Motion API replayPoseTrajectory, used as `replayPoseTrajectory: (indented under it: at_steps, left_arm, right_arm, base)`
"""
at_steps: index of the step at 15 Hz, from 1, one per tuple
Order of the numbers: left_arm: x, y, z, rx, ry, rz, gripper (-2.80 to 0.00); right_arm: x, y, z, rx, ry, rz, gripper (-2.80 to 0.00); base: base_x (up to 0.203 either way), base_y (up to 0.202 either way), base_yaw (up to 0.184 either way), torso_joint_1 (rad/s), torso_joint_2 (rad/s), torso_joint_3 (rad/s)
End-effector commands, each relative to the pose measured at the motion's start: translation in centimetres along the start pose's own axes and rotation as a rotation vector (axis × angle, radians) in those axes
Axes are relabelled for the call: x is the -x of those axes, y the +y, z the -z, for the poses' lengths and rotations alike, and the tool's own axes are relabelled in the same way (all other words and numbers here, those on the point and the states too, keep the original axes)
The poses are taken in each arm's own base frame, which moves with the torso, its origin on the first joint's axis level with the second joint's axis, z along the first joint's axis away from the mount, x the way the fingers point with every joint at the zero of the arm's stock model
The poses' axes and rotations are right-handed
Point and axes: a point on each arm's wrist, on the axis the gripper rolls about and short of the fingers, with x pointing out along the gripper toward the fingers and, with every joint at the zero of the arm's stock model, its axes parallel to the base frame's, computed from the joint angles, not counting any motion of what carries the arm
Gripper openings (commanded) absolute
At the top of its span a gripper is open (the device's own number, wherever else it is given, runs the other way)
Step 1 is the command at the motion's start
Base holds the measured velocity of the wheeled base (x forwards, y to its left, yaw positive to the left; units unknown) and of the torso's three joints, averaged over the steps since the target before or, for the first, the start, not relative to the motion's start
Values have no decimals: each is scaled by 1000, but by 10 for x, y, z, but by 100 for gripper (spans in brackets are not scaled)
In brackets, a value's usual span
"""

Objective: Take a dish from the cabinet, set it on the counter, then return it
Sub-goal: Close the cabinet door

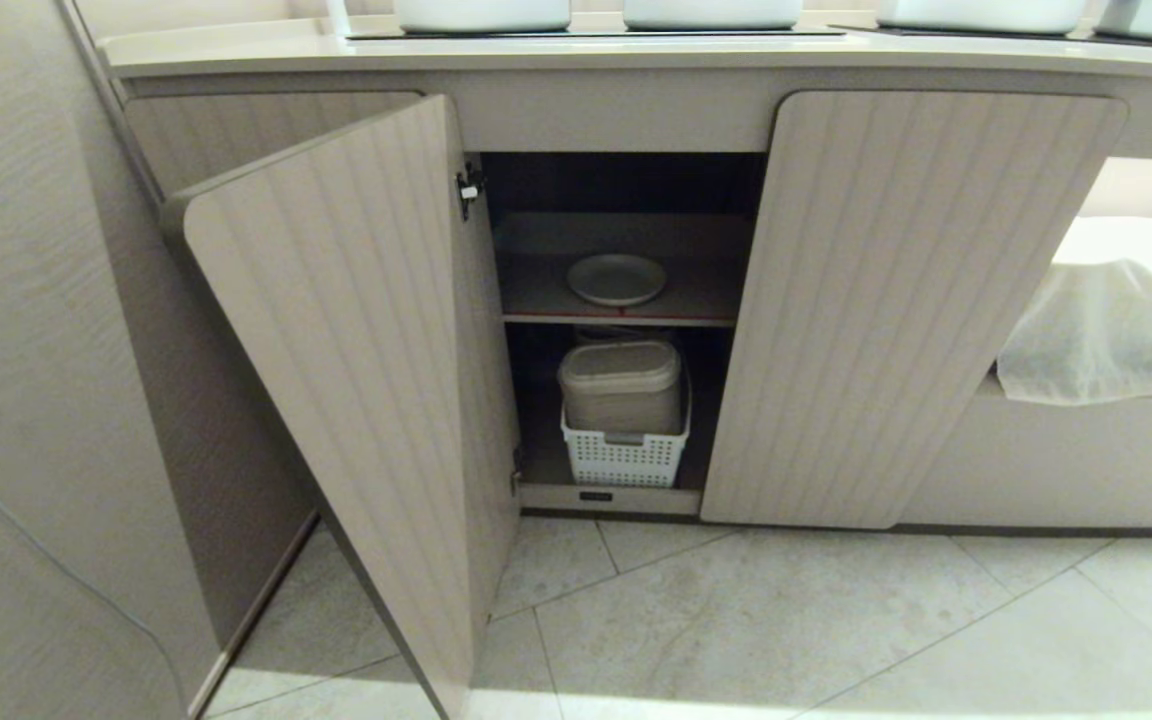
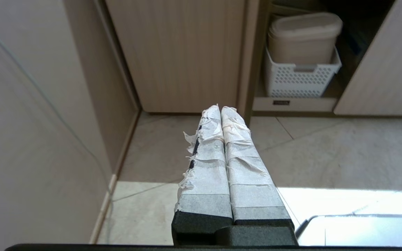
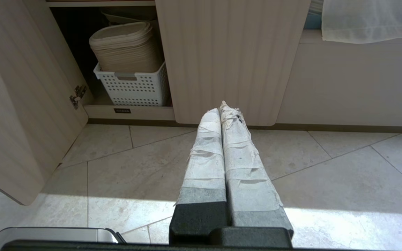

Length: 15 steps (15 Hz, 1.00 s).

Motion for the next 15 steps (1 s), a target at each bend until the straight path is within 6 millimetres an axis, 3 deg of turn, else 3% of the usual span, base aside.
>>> replayPoseTrajectory:
  at_steps: [1,5,10,15]
  left_arm:
    - [-5,1,-18,0,41,-9,-280]
    - [-19,2,-53,16,80,-20,-280]
    - [-66,6,-96,54,73,-126,-280]
    - [-102,10,-115,99,31,-207,-280]
  right_arm:
    - [0,0,0,0,1,0,-280]
    - [0,0,0,0,2,0,-280]
    - [0,0,0,0,1,0,-280]
    - [0,0,0,0,0,0,-280]
  base:
    - [0,0,0,0,0,0]
    - [0,0,0,0,0,0]
    - [0,0,0,0,0,0]
    - [0,0,0,0,0,0]
